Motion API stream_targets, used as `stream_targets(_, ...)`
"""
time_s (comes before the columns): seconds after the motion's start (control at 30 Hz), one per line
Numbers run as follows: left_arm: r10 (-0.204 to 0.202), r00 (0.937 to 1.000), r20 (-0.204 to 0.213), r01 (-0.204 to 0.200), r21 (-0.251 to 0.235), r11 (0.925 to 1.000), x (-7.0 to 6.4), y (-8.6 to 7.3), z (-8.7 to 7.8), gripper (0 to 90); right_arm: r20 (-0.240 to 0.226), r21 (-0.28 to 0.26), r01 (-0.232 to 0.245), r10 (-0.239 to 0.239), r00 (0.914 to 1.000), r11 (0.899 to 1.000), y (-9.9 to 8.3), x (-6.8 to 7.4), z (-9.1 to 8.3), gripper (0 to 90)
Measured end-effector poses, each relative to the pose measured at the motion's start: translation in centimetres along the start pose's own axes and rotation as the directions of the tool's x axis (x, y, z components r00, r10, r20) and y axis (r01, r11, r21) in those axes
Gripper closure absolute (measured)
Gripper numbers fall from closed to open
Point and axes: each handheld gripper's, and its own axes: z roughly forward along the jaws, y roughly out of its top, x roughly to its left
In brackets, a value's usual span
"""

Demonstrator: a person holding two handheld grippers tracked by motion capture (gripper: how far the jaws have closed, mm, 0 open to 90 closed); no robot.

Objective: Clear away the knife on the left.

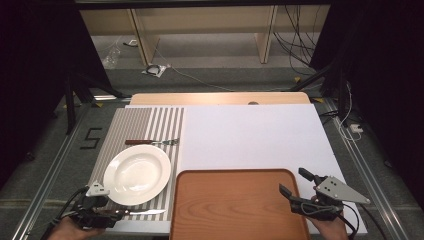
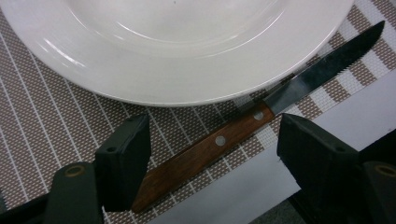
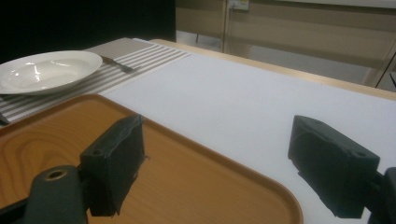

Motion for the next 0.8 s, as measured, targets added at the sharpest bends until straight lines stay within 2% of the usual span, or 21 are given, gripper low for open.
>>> stream_targets(0.27,0.040,0.9990,0.020,-0.041,0.069,0.9968,-0.3,0.4,1.0,29.1,-0.002,0.006,0.000,0.000,1.0000,1.000,0.0,0.0,0.0,19.4)
stream_targets(0.4,0.058,0.9979,0.030,-0.060,0.085,0.9946,-0.4,0.7,1.1,32.1,-0.003,0.006,-0.001,0.001,1.0000,1.000,0.0,0.0,0.1,19.5)
stream_targets(0.47,0.082,0.9959,0.038,-0.085,0.115,0.9897,-0.6,0.9,1.3,36.0,-0.003,0.011,0.000,0.000,1.0000,1.000,0.0,0.0,0.0,19.6)
stream_targets(0.67,0.119,0.9918,0.047,-0.125,0.142,0.9819,-1.1,1.4,1.5,42.6,-0.004,0.008,-0.001,0.001,1.0000,1.000,0.0,0.0,0.1,19.7)
stream_targets(0.77,0.152,0.9871,0.050,-0.158,0.175,0.9718,-1.3,1.7,1.6,48.1,-0.004,0.009,-0.003,0.003,1.0000,1.000,-0.1,0.0,0.1,19.9)
stream_targets(0.8,0.152,0.9871,0.050,-0.158,0.175,0.9718,-1.3,1.7,1.6,49.2,-0.004,0.009,-0.003,0.003,1.0000,1.000,-0.1,0.0,0.1,19.9)
